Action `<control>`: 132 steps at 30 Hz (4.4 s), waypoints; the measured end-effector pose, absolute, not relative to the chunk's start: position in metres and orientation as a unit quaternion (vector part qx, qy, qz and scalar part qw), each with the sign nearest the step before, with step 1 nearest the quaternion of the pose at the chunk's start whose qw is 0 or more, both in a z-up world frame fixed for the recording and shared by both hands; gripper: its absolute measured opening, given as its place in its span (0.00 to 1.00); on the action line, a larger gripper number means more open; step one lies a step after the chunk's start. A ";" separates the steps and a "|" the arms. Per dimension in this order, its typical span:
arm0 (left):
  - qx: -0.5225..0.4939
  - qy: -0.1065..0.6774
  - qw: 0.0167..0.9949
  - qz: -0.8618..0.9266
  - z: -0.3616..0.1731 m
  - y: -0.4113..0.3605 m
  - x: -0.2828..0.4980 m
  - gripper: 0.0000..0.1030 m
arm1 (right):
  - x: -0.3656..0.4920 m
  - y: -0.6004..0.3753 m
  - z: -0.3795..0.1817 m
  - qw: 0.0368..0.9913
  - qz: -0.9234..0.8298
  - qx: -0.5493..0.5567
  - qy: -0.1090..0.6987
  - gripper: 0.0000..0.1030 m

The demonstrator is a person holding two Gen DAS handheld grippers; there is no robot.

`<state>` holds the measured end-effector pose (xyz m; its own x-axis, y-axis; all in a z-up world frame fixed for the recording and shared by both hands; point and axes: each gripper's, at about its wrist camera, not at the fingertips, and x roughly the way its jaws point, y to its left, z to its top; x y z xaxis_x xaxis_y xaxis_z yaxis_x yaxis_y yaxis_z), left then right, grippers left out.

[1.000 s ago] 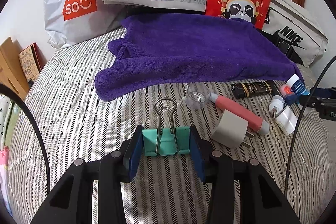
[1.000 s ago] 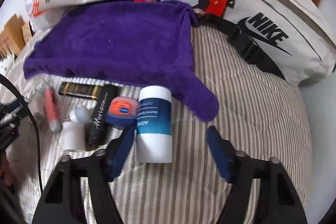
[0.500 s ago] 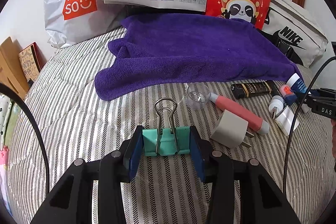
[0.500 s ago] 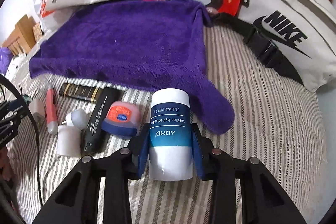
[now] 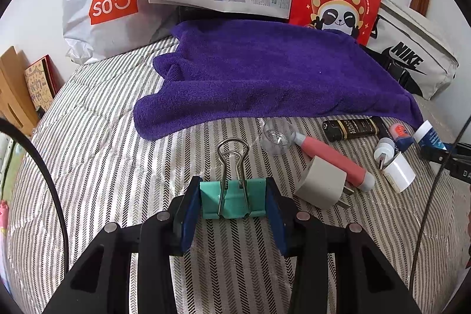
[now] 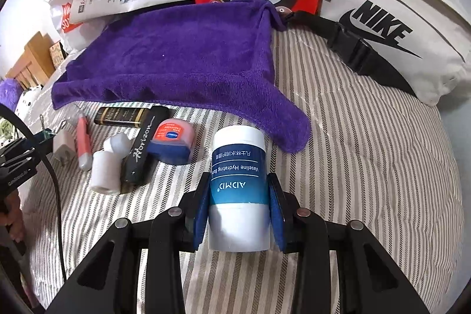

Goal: Organize rigid objects
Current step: 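Carry the clip and bottle onto the purple towel and open both tools, then grasp the white plug charger with the left tool while the right tool grasps the Vaseline tin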

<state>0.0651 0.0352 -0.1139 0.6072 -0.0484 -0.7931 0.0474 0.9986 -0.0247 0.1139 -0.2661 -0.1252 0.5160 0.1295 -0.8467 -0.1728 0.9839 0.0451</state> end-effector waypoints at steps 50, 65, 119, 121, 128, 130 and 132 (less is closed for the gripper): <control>-0.021 0.442 0.896 -0.041 -0.061 0.047 0.235 0.38 | 0.279 -0.198 -0.094 0.873 0.112 -0.072 0.470 0.35; -0.016 0.483 0.875 -0.042 -0.094 0.045 0.266 0.38 | 0.315 -0.170 -0.127 0.853 0.107 -0.087 0.503 0.35; 0.042 0.522 0.851 -0.048 -0.112 0.009 0.280 0.58 | 0.294 -0.222 -0.101 0.858 0.127 -0.042 0.496 0.67; 0.040 0.519 0.852 -0.043 -0.111 0.006 0.270 0.58 | 0.279 -0.227 -0.091 0.864 0.119 -0.042 0.488 0.67; 0.036 0.487 0.871 -0.048 -0.080 -0.005 0.215 0.58 | 0.220 -0.242 -0.064 0.872 0.109 -0.025 0.477 0.67; 0.039 0.479 0.875 -0.057 -0.073 -0.003 0.190 0.58 | 0.202 -0.244 -0.065 0.873 0.109 -0.024 0.475 0.67; 0.037 0.475 0.876 -0.071 -0.068 0.000 0.177 0.58 | 0.187 -0.244 -0.067 0.875 0.102 -0.023 0.473 0.67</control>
<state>0.1766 0.0004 -0.0684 0.5380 -0.0894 -0.8382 0.1603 0.9871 -0.0023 0.1872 -0.2438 -0.0666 0.5316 0.1563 -0.8324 -0.2004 0.9781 0.0557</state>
